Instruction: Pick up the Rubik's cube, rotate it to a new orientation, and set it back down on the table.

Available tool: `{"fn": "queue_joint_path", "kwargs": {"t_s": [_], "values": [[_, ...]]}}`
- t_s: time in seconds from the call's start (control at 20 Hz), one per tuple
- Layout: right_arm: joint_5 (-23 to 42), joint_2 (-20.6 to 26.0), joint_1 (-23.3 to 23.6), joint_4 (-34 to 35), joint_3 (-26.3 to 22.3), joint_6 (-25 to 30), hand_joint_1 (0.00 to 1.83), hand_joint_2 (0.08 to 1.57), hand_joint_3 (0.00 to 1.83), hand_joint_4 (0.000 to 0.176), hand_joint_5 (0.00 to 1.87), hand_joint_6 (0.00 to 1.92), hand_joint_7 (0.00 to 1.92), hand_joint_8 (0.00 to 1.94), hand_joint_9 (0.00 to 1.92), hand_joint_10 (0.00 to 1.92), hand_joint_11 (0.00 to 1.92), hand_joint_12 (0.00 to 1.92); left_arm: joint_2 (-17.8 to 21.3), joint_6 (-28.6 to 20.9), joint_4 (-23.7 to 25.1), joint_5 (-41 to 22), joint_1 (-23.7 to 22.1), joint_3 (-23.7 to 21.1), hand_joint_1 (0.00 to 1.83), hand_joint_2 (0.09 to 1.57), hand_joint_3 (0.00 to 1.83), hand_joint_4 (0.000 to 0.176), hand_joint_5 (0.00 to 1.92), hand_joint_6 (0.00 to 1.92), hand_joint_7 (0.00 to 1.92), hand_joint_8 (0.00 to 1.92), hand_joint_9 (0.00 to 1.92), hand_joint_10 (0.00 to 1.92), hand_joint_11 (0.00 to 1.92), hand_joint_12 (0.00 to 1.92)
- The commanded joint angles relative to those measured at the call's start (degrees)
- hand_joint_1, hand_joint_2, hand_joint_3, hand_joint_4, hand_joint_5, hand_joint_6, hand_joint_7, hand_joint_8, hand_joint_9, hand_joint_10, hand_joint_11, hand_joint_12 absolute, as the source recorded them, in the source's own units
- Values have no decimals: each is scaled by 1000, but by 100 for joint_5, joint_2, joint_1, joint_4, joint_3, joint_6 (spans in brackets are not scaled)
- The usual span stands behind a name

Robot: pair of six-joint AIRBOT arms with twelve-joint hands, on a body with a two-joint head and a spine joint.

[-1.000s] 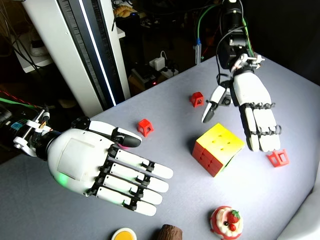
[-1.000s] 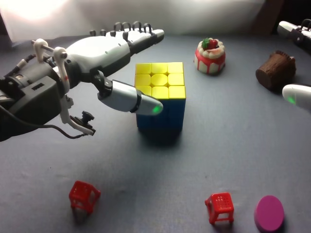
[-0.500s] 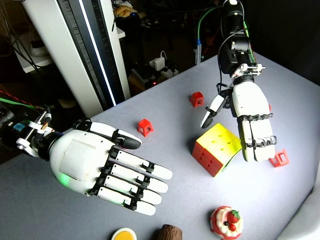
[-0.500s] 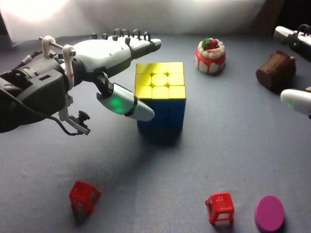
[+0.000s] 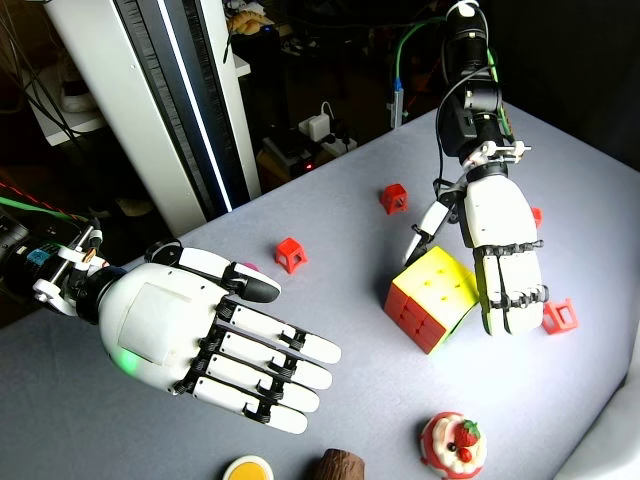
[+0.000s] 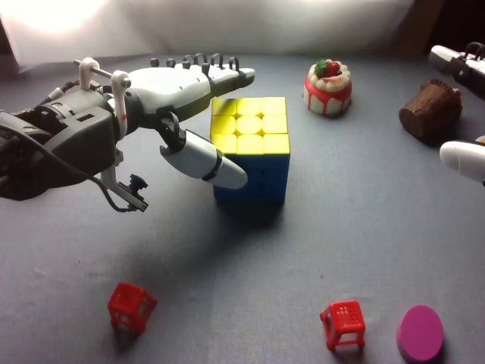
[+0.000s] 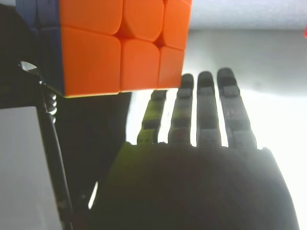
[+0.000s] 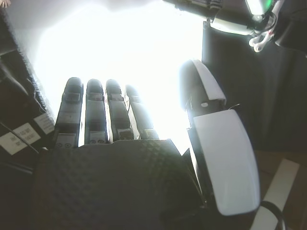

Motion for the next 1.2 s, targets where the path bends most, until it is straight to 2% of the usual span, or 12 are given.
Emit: {"fn": "queue_joint_path", "kwargs": {"t_s": [0.0,0.1,0.15,0.25,0.3,0.35,0.5,0.6,0.7,1.0,1.1,1.15], "values": [[709,-20,28,18,22,36,550,1320,2,0,0,0,0,0,0,0,0,0,-31,24,-11,-544,-83,11,662,883,5,14,0,0,0,0,0,0,0,362],[709,-23,28,18,22,36,559,1320,1,0,0,0,0,0,0,0,0,0,-45,91,-87,-521,-82,26,655,904,3,0,32,4,0,0,0,0,0,617],[709,-23,28,18,22,36,593,1325,2,0,0,0,0,0,0,0,0,0,-50,102,-100,-517,-82,31,636,920,3,0,93,17,102,24,70,33,0,1237],[711,-23,28,18,22,36,596,1325,2,0,0,0,0,0,0,0,0,0,-58,110,-113,-506,-83,39,616,913,0,0,179,36,216,49,173,97,0,1627],[712,-23,26,18,22,36,620,1331,3,0,0,0,0,0,0,0,0,0,-62,110,-114,-510,-83,36,640,918,0,0,223,26,289,26,215,212,0,1680],[716,-23,24,18,22,36,612,1331,3,0,0,0,0,0,0,0,0,0,-70,116,-113,-509,-83,36,663,929,0,0,262,21,426,92,232,755,39,1804],[720,-24,24,18,22,36,608,1332,2,0,0,0,0,0,0,0,0,0,-74,119,-113,-517,-82,37,837,965,3,0,498,115,341,1371,369,1683,484,1919],[723,-25,20,18,22,36,586,1326,0,0,0,0,0,0,0,0,0,0,-79,120,-112,-540,-82,35,945,1011,0,0,531,491,346,1581,303,1844,412,1921],[732,-25,20,18,22,36,598,1338,4,0,0,0,0,0,0,0,0,0,-78,121,-108,-583,-83,26,1010,1151,14,0,762,1201,544,1639,507,1880,617,1921],[764,-24,19,11,25,36,423,1356,9,0,0,0,0,0,0,0,8,8,-49,121,-80,-724,-51,-15,1066,1216,12,0,767,1340,632,1891,714,1921,869,1921],[769,-24,19,-12,41,36,371,1398,0,0,0,0,0,0,0,0,0,372,-19,111,-78,-789,-33,-26,1073,1244,17,0,715,1415,614,1917,766,1921,943,1921],[778,-24,19,-42,60,36,350,1411,0,0,0,0,0,0,23,10,0,770,4,-7,12,-882,-22,-30,1168,1285,24,0,623,1302,707,1735,767,1921,900,1921]]}}
